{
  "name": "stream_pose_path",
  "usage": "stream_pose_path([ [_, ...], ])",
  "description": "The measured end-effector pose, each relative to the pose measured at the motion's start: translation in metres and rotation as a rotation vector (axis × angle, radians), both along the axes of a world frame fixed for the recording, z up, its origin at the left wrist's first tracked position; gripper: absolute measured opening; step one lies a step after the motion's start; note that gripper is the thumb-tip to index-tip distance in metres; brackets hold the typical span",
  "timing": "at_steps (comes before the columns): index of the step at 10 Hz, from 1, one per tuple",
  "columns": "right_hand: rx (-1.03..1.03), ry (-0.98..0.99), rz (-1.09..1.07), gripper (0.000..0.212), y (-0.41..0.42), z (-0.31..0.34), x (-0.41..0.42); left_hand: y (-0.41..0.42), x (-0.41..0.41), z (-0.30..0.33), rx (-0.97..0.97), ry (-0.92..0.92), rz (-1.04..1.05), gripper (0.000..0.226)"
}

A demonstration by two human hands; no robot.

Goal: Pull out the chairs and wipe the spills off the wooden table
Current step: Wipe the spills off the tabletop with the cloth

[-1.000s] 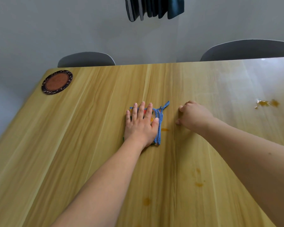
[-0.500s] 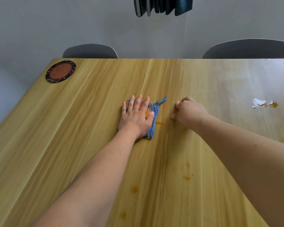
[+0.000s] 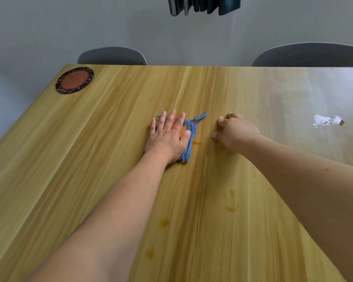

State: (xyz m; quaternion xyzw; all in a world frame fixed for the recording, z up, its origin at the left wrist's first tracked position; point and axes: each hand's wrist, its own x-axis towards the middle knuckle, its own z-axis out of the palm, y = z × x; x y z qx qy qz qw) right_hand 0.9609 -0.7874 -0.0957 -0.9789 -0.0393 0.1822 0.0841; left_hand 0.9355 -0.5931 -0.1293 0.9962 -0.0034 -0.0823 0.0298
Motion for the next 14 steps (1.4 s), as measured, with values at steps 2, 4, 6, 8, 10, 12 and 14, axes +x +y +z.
stream_pose_path([
  [2, 0.094, -0.112, -0.022, 0.034, -0.004, 0.0, -0.022, 0.007, -0.038, 0.001, -0.014, -0.003, -0.003, 0.062],
  [4, 0.103, -0.192, 0.079, 0.029, 0.013, 0.008, -0.08, 0.013, -0.076, 0.003, -0.024, 0.006, 0.013, 0.062],
  [6, 0.005, -0.011, 0.077, 0.052, 0.028, 0.004, -0.095, 0.018, -0.111, 0.003, -0.019, 0.011, 0.013, 0.063],
  [8, 0.006, 0.023, -0.007, 0.046, 0.034, 0.015, -0.088, 0.023, -0.14, 0.004, -0.014, 0.019, 0.019, 0.063],
  [10, 0.006, -0.15, 0.035, 0.026, 0.038, 0.013, -0.114, 0.026, -0.16, 0.003, -0.012, 0.017, 0.019, 0.063],
  [12, -0.009, -0.029, 0.201, 0.041, 0.033, 0.028, -0.158, 0.03, -0.186, 0.003, -0.014, 0.022, 0.021, 0.063],
  [14, -0.076, -0.009, 0.292, 0.045, 0.036, 0.031, -0.21, 0.035, -0.225, 0.004, -0.011, 0.021, 0.028, 0.063],
])
